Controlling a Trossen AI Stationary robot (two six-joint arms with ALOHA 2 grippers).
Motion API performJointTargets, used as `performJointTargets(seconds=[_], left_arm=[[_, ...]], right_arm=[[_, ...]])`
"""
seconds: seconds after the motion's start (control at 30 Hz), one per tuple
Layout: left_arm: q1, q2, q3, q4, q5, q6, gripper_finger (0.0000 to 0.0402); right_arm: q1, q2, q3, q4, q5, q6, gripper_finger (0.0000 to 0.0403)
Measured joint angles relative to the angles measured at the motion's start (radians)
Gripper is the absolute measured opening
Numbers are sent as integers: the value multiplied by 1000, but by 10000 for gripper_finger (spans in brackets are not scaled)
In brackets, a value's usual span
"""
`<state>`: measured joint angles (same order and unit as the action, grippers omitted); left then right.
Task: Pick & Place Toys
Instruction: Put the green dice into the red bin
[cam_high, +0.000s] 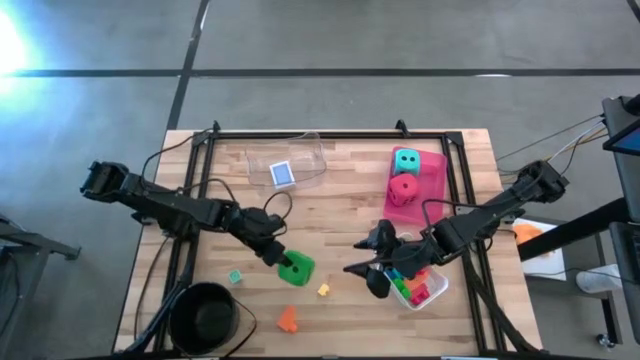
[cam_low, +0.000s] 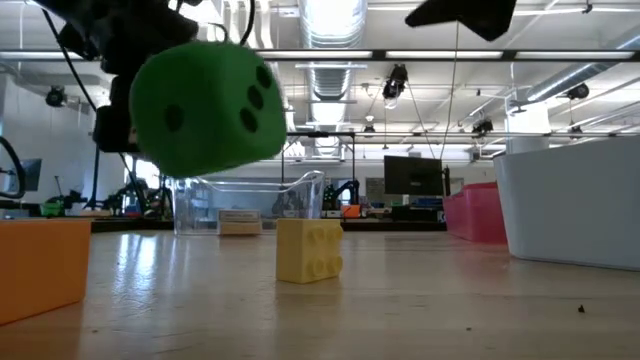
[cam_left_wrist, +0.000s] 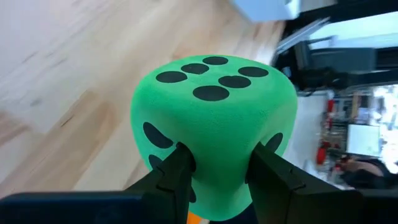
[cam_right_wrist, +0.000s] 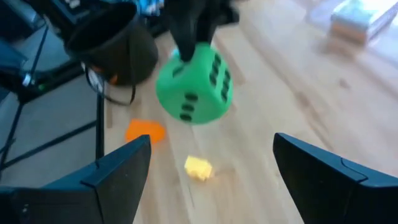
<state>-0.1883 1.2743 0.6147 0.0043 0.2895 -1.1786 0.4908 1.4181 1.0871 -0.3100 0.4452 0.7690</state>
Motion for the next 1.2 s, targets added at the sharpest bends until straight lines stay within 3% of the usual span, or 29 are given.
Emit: performJointTargets(seconds=[0.17,0.3,0.4,0.63,0.77,0.97,1.07,1.2], left_arm=[[18,0,0,80,1,3,122],[28,0,0,148,1,0,122],[31,-1,0,222,2,0,120],[46,-1,0,269,0,-19,120],[51,-1,0,277,-2,-19,115],[54,-1,0,318,0,-19,107],[53,-1,0,319,2,-23,107],[54,-1,0,326,2,-23,106]], right_arm=[[-30,0,-33,3,-110,14,363],[-36,0,-43,10,-28,80,395],[-45,0,-43,11,26,96,397],[-91,0,-44,17,-61,125,396],[-116,0,-44,79,-183,-31,396],[-154,5,-44,152,-186,-338,396],[-177,4,-44,209,-224,-423,396],[-220,6,-44,253,-370,-463,396]])
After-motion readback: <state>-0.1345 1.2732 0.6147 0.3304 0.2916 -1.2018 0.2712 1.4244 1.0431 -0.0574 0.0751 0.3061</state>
